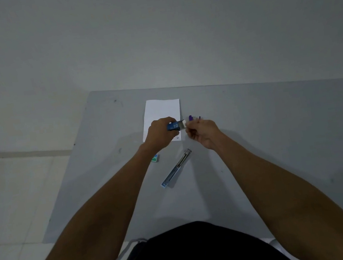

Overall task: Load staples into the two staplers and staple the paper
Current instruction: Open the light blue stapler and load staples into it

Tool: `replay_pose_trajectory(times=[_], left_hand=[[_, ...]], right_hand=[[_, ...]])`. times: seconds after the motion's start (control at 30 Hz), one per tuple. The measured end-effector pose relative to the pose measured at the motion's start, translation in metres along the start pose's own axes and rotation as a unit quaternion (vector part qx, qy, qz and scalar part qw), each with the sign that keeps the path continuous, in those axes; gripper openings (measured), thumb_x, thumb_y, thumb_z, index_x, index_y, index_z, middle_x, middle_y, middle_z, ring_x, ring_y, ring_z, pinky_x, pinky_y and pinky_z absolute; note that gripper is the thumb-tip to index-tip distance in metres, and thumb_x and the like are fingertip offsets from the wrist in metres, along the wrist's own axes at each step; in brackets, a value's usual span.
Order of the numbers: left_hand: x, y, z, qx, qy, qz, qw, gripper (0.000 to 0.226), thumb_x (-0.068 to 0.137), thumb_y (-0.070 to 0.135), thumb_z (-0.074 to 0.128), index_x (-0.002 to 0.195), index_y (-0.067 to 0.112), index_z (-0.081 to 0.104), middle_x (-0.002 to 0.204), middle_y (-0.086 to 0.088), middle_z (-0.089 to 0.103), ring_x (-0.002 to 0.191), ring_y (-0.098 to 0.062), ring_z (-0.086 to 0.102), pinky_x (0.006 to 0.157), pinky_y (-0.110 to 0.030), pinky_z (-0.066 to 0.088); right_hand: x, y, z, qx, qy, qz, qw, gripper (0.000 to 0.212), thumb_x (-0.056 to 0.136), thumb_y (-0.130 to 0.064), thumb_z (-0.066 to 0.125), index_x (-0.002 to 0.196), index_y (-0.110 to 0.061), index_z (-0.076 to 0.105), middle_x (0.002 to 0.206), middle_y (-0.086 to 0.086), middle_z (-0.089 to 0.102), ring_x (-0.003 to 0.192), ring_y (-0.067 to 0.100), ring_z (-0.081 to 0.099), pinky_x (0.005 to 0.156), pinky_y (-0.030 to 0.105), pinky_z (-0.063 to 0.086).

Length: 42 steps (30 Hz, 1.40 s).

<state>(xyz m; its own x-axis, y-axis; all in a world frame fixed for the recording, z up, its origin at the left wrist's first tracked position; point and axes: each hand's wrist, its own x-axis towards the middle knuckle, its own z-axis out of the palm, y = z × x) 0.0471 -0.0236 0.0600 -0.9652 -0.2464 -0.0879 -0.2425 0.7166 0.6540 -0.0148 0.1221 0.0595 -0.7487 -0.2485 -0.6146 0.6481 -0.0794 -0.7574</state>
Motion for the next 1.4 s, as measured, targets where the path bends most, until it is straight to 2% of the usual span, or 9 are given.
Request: replay_pose_trajectory(times=[0.2, 0.37, 0.53, 0.67, 0.73, 0.83, 1.0, 1.23, 1.4], left_hand=[[-0.002, 0.001, 0.006, -0.001, -0.005, 0.019, 1.0, 0.029, 0.081, 0.024, 0.072, 0.108, 0.013, 0.068, 0.099, -0.009, 0.072, 0.082, -0.023, 0.063, 0.078, -0.034, 0.052], [-0.005, -0.003, 0.008, 0.004, -0.013, 0.016, 1.0, 0.031, 0.081, 0.031, 0.072, 0.108, 0.014, 0.068, 0.099, -0.009, 0.072, 0.085, -0.024, 0.065, 0.079, -0.036, 0.054], [-0.022, -0.021, 0.007, 0.029, -0.005, -0.022, 0.999, 0.032, 0.082, 0.029, 0.071, 0.111, 0.015, 0.068, 0.102, -0.014, 0.063, 0.09, -0.027, 0.06, 0.071, -0.029, 0.041], [-0.048, -0.048, 0.008, 0.075, -0.007, -0.053, 0.996, 0.035, 0.082, 0.025, 0.071, 0.114, 0.014, 0.068, 0.106, -0.02, 0.055, 0.101, -0.033, 0.053, 0.073, -0.028, 0.036], [-0.061, -0.062, 0.008, 0.092, -0.02, -0.079, 0.992, 0.037, 0.081, 0.024, 0.071, 0.116, 0.015, 0.067, 0.109, -0.02, 0.053, 0.106, -0.035, 0.05, 0.079, -0.034, 0.041], [-0.074, -0.073, 0.01, 0.122, -0.03, -0.104, 0.987, 0.039, 0.083, 0.027, 0.069, 0.121, 0.017, 0.065, 0.113, -0.018, 0.052, 0.111, -0.035, 0.048, 0.087, -0.042, 0.046], [-0.083, -0.085, 0.021, 0.182, -0.06, -0.097, 0.977, 0.039, 0.088, 0.027, 0.061, 0.126, 0.017, 0.061, 0.123, -0.015, 0.052, 0.118, -0.034, 0.044, 0.089, -0.043, 0.045], [-0.081, -0.097, 0.034, 0.182, -0.084, -0.104, 0.974, 0.041, 0.088, 0.022, 0.063, 0.127, 0.011, 0.056, 0.128, -0.015, 0.05, 0.119, -0.032, 0.045, 0.092, -0.042, 0.047], [-0.078, -0.091, 0.029, 0.229, -0.092, -0.082, 0.966, 0.043, 0.086, 0.025, 0.062, 0.125, 0.008, 0.055, 0.125, -0.016, 0.051, 0.116, -0.032, 0.046, 0.088, -0.042, 0.045]], right_hand=[[0.0, 0.007, 0.003, -0.013, -0.009, 0.005, 1.0, 0.009, 0.084, 0.007, 0.064, 0.078, 0.001, 0.062, 0.073, 0.014, 0.061, 0.058, 0.015, 0.057, 0.052, 0.02, 0.054], [-0.006, 0.008, 0.009, -0.042, -0.044, 0.015, 0.998, 0.004, 0.087, 0.005, 0.061, 0.085, 0.004, 0.063, 0.077, 0.016, 0.063, 0.061, 0.016, 0.059, 0.053, 0.02, 0.054], [-0.005, 0.017, 0.016, -0.028, -0.028, 0.035, 0.999, 0.014, 0.087, 0.006, 0.061, 0.1, 0.011, 0.062, 0.08, 0.017, 0.059, 0.072, 0.024, 0.064, 0.072, 0.028, 0.059], [-0.002, 0.032, 0.017, -0.044, -0.009, 0.048, 0.998, 0.024, 0.088, 0.017, 0.05, 0.111, 0.017, 0.058, 0.097, 0.022, 0.058, 0.089, 0.03, 0.064, 0.087, 0.031, 0.054], [-0.001, 0.041, 0.02, -0.052, -0.006, 0.054, 0.997, 0.023, 0.089, 0.018, 0.048, 0.109, 0.017, 0.058, 0.102, 0.023, 0.058, 0.091, 0.031, 0.065, 0.087, 0.031, 0.053], [0.0, 0.051, 0.022, -0.047, 0.009, 0.053, 0.997, 0.013, 0.087, 0.016, 0.053, 0.097, 0.013, 0.061, 0.102, 0.021, 0.059, 0.079, 0.028, 0.066, 0.085, 0.031, 0.055], [0.001, 0.059, 0.018, -0.067, 0.042, 0.049, 0.996, 0.008, 0.083, 0.014, 0.062, 0.079, 0.007, 0.062, 0.085, 0.016, 0.062, 0.068, 0.025, 0.065, 0.06, 0.024, 0.06], [0.004, 0.061, 0.006, -0.086, 0.034, 0.039, 0.995, 0.016, 0.084, 0.018, 0.056, 0.079, 0.004, 0.061, 0.099, 0.023, 0.06, 0.08, 0.028, 0.067, 0.085, 0.031, 0.055], [0.002, 0.055, 0.0, -0.068, 0.041, 0.028, 0.996, 0.01, 0.083, 0.016, 0.06, 0.082, 0.006, 0.061, 0.106, 0.027, 0.06, 0.082, 0.03, 0.068, 0.072, 0.028, 0.061]])
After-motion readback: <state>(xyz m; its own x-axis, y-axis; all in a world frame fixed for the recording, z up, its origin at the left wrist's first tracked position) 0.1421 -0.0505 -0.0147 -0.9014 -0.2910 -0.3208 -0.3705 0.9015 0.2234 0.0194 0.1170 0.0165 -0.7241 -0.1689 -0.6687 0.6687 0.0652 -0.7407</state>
